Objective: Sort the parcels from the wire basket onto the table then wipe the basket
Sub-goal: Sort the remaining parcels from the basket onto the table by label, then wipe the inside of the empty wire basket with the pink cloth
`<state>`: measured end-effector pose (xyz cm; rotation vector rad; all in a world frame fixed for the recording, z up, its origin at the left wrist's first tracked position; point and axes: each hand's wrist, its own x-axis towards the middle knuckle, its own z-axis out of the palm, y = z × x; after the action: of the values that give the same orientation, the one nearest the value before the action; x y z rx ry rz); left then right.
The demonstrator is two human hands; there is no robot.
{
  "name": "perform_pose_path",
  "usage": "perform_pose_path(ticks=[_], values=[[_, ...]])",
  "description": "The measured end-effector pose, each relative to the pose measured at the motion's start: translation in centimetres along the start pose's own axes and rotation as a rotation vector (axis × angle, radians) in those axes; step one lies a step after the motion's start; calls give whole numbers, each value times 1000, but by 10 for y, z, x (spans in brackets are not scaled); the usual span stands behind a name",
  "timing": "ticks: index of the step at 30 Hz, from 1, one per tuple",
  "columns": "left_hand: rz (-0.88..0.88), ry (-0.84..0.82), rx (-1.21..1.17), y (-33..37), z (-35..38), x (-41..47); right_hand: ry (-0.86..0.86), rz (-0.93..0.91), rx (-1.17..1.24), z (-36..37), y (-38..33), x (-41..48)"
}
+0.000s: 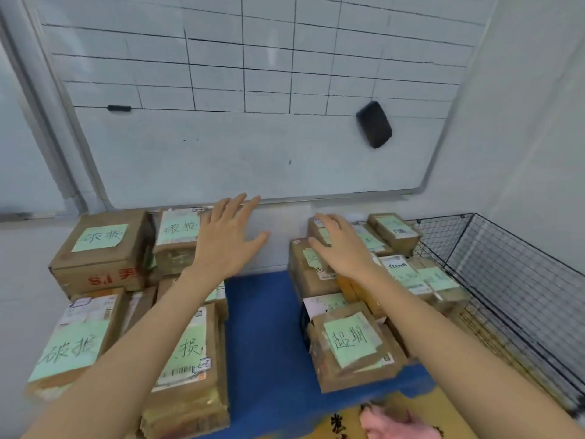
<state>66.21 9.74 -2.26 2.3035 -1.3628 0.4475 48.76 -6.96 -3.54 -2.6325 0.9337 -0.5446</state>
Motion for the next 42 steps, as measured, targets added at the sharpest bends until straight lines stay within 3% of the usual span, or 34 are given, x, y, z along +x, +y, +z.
perform_pose_path(ticks=[10,19,30,34,42], values=[[77,25,-30,125,39,-14,16,75,-105,-63,113,-67],[-74,5,5,231,66,-83,23,4,6,-88,190,-128],[-189,-35,38,269,95,-188,49,-199,243,-21,231,-216],[-202,-81,2,271,113,-231,-28,-232,311,16,243,-251],[-293,-243,67,254,152,-291,-287,-156,220,85,262,-281]])
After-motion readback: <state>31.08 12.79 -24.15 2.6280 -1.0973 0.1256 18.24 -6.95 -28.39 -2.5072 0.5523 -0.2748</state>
